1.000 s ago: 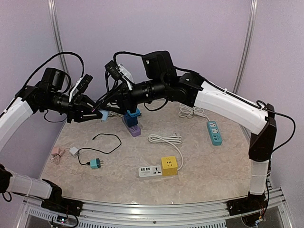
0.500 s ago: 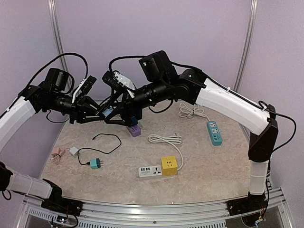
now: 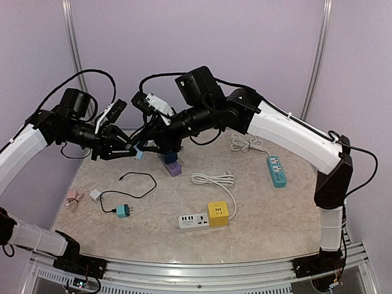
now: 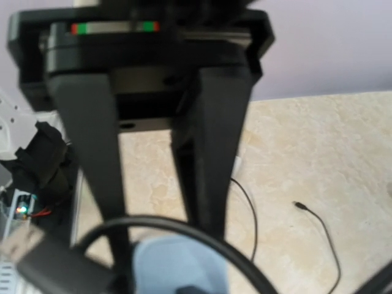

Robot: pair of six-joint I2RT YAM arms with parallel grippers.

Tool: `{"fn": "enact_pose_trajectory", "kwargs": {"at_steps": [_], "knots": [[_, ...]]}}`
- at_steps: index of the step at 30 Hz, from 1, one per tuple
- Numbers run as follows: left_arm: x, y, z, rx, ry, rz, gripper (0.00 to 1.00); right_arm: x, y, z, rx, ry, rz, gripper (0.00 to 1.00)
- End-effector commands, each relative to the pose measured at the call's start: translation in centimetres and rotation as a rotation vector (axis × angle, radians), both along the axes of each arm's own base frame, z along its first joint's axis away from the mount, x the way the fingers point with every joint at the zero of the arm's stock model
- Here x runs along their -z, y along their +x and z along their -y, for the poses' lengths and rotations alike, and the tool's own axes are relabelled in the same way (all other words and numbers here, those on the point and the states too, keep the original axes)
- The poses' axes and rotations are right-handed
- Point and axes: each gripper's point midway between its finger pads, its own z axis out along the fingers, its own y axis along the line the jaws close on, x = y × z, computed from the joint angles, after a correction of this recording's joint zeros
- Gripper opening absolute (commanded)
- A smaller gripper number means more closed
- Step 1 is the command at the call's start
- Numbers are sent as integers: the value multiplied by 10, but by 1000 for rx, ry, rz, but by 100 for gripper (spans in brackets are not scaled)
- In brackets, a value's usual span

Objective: Insert the plug
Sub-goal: Pick up the plug from the center of the board.

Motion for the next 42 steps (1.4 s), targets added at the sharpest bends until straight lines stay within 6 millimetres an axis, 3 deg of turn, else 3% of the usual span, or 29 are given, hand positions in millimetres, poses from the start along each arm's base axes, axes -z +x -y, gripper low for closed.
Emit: {"fn": "enact_pose_trajectory", "kwargs": {"at_steps": [1, 9, 15, 20, 21, 31, 37, 42], "knots": [[-28, -8, 11, 74, -69, 108, 0, 45, 6, -8, 28, -96, -95, 36], [-30, -8, 13, 75, -60, 128, 0, 51, -6, -18, -56, -88, -152, 42], [-27, -7, 16, 84, -53, 126, 0, 48, -16, -18, -107, -76, -171, 17], [-27, -6, 18, 86, -50, 132, 0, 49, -23, -18, -139, -76, -195, 10], [-28, -5, 18, 85, -51, 134, 0, 49, -24, -19, -143, -75, -201, 0], [-21, 2, 17, 48, -15, 139, 0, 38, -22, -11, -100, -37, -159, 0], [-17, 6, 16, 25, 1, 137, 30, 25, -19, 3, -55, 14, -100, 0], [-9, 8, 13, 16, 25, 134, 59, 32, -13, 12, -18, -23, -77, 0]]}}
